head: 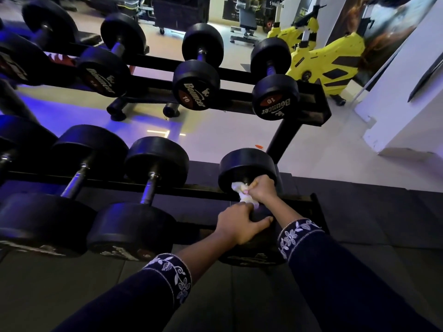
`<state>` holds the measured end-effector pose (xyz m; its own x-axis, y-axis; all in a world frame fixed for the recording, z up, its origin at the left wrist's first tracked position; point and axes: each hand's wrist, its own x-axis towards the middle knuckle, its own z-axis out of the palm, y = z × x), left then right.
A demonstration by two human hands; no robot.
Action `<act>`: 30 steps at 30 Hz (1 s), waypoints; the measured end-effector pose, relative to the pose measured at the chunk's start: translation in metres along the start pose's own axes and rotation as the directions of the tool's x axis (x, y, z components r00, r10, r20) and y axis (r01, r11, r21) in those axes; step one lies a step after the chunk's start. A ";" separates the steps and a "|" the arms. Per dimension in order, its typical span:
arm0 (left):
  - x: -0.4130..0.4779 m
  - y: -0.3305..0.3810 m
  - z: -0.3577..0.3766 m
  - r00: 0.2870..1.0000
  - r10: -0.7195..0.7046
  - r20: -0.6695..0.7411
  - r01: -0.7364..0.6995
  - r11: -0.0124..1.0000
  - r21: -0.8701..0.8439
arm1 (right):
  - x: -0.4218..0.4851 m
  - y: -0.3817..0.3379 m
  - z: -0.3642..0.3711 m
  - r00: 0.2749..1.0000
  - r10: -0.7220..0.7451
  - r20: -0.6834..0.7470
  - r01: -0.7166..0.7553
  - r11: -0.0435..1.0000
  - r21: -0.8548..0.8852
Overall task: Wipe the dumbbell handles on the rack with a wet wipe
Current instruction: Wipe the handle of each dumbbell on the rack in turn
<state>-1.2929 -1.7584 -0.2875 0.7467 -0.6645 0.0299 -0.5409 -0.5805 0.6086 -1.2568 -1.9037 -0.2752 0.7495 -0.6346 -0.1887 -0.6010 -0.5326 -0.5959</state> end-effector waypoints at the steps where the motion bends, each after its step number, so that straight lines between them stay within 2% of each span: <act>1: 0.000 0.000 0.000 1.000 0.009 -0.002 -0.009 1.000 -0.010 | -0.003 0.004 -0.001 0.999 -0.007 0.032 0.008 1.000 -0.021; 3: 0.000 -0.001 0.000 1.000 0.024 -0.004 -0.024 0.999 -0.035 | -0.008 0.014 -0.003 0.993 0.015 0.115 -0.013 1.000 -0.017; 5: 0.000 0.000 0.000 1.000 0.031 -0.001 -0.031 0.999 -0.040 | -0.007 0.017 -0.004 0.990 0.047 0.133 -0.051 0.998 0.034; 9: 0.000 0.001 -0.002 1.000 0.004 0.002 -0.004 1.000 -0.015 | 0.005 0.006 -0.003 0.995 0.046 -0.094 -0.035 0.993 0.115; 10: -0.001 0.001 -0.002 1.000 -0.001 -0.003 0.001 1.000 -0.018 | 0.006 0.004 -0.002 0.993 0.048 -0.106 -0.034 0.991 0.129; 14: -0.003 0.001 -0.003 1.000 0.013 -0.003 -0.013 1.000 -0.021 | -0.004 0.014 -0.004 0.999 0.037 0.020 -0.037 0.999 0.025; 17: -0.003 0.003 -0.005 1.000 0.018 0.008 -0.017 0.999 -0.050 | -0.016 0.021 -0.006 0.995 -0.022 0.101 0.025 0.999 -0.031; 23: -0.003 0.003 -0.005 1.000 -0.011 0.018 0.011 1.000 -0.017 | -0.002 0.007 -0.008 0.997 0.010 -0.071 -0.006 0.998 0.065; 28: -0.004 0.001 -0.004 1.000 -0.012 0.007 0.012 1.000 -0.027 | -0.008 0.012 -0.009 1.000 -0.008 0.027 0.010 0.997 -0.071; 30: -0.004 0.002 -0.005 1.000 -0.005 0.001 0.005 0.999 -0.047 | -0.012 0.019 -0.008 0.997 0.013 0.073 -0.008 0.998 -0.061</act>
<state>-1.2947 -1.7549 -0.2827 0.7489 -0.6621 0.0259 -0.5183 -0.5610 0.6454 -1.2795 -1.9101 -0.2778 0.7601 -0.5986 -0.2526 -0.6230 -0.5609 -0.5452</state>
